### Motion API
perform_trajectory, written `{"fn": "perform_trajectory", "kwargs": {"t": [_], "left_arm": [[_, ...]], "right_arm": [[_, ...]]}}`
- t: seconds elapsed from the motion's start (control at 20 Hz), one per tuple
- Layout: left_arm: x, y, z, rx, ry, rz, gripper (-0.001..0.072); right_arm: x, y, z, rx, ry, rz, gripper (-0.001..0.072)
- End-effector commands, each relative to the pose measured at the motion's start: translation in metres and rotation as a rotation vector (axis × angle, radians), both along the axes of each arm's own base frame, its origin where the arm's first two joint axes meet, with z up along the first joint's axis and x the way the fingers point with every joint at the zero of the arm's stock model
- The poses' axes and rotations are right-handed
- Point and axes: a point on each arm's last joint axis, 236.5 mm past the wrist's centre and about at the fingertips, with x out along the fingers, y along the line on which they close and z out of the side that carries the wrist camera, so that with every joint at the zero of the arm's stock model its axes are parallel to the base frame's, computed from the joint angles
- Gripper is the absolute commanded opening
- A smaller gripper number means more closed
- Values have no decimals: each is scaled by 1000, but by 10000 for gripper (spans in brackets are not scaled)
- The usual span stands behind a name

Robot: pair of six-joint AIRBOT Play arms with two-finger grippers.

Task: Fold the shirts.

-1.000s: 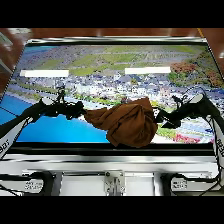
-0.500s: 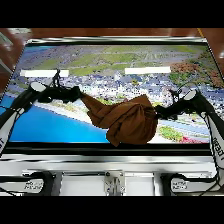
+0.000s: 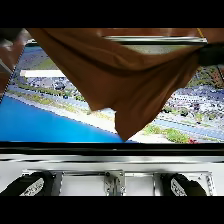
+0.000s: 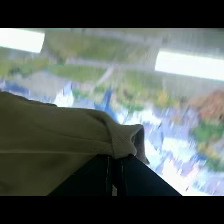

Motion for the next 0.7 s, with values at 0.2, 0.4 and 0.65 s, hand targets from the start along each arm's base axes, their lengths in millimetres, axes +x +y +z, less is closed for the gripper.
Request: {"fn": "perform_trajectory", "kwargs": {"t": [0.2, 0.4, 0.65], "left_arm": [[-159, 35, 111, 68, -337, 187, 32], [-152, 53, 51, 205, -105, 258, 32], [-111, 75, -66, 291, 279, 298, 33]], "right_arm": [[-128, 6, 183, -72, -553, -64, 78], [-122, 5, 180, -70, -542, -66, 78], [-53, -1, 122, -2, -334, -55, 78]]}}
